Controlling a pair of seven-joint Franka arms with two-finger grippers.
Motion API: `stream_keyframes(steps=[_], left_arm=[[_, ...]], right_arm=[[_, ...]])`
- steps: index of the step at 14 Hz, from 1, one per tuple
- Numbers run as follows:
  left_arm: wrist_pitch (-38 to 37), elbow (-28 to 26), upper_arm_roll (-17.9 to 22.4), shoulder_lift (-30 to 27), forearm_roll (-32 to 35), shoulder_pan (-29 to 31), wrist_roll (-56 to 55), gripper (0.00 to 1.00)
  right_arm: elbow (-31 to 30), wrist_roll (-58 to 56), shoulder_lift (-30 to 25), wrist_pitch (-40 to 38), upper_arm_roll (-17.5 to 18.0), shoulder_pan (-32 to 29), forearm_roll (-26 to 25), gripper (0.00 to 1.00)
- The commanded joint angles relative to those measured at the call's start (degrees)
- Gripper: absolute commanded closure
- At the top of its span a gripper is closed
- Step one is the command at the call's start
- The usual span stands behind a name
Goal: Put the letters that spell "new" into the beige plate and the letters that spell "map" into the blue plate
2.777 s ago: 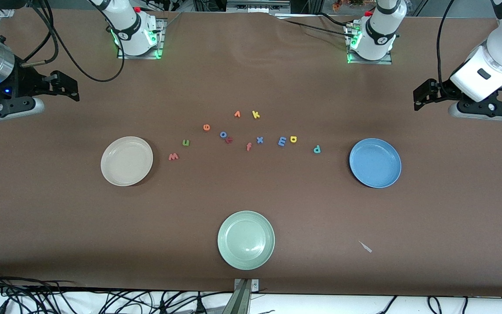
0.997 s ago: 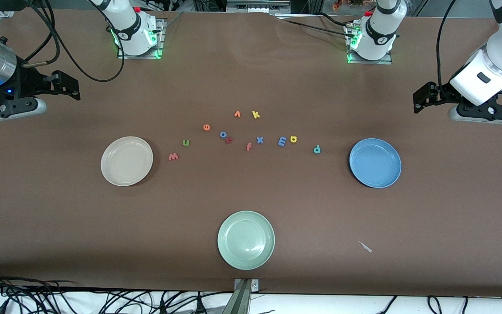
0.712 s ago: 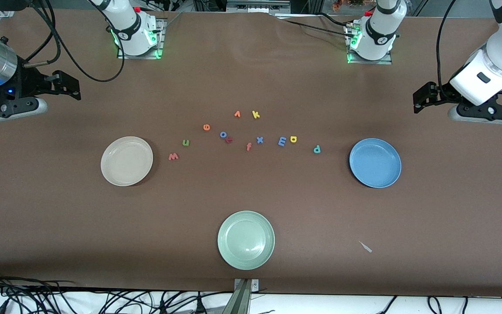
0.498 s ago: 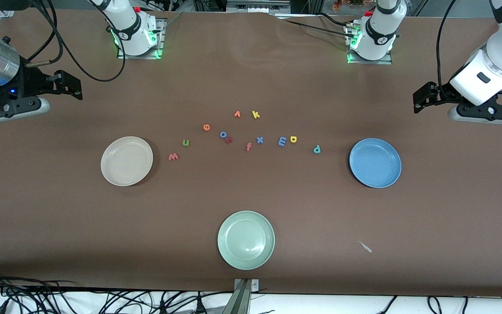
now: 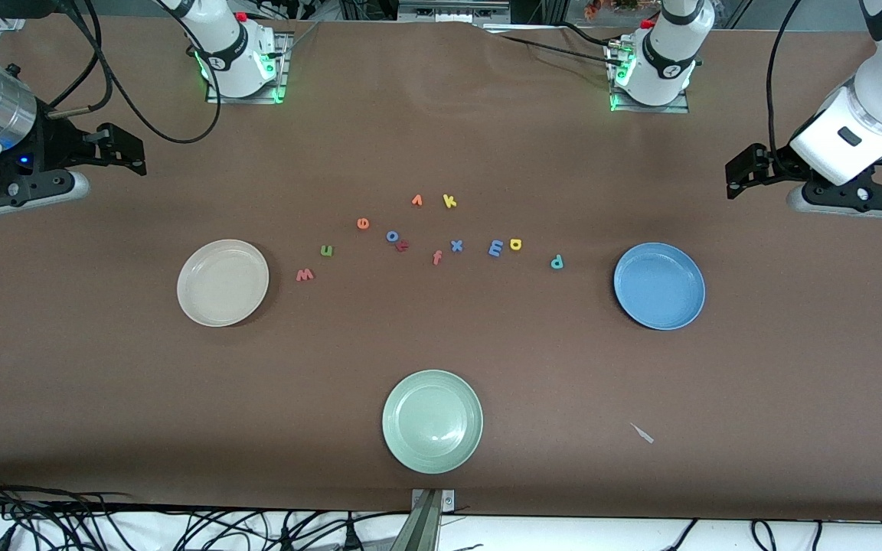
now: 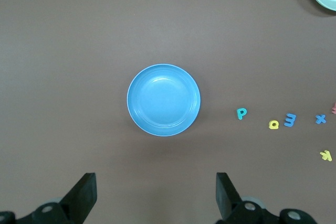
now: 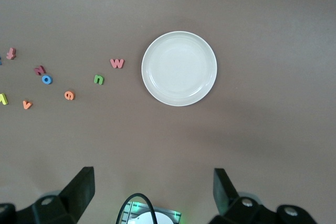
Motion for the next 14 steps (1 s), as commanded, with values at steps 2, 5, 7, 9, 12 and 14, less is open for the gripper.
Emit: stream_keyframes(steps=[2,5,7,9,12,14], left_arm=[[-1.2,1.5,0.3,0.6,-1.3,0.0,1.0,0.00],[-1.2,1.6,0.3,0.6,-1.3,-0.1,1.0,0.00],[-1.2,1.5,0.3,0.6,-1.2,-0.1,1.0,0.00],[-1.2,1.6,0.3,0.7,-1.3,-0.1,1.1,0.00],[-1.2,1.5,0.3,0.6,-1.3,-0.1,1.0,0.00],[-1.2,1.6,0.3,0.6,-1.3,-0.1,1.0,0.00]], right_arm=[[-1.0,1.0,-0.6,0.2,0.4,0.0,-0.7,0.00],[-1.3,1.4,-0.6,0.3,0.4,0.0,-0.6,0.00],[-1.4,2.6,-0.6,0.3,0.8,0.0,-0.5,0.00],[-1.4,2.9,-0.6,0.2,1.2,0.0,-0.5,0.00],[-1.4,2.9,-0.6,0.3,1.2,0.0,-0.5,0.00],[-1.7,2.9,-0.6,0.3,1.2,0.0,-0.4,0.00]])
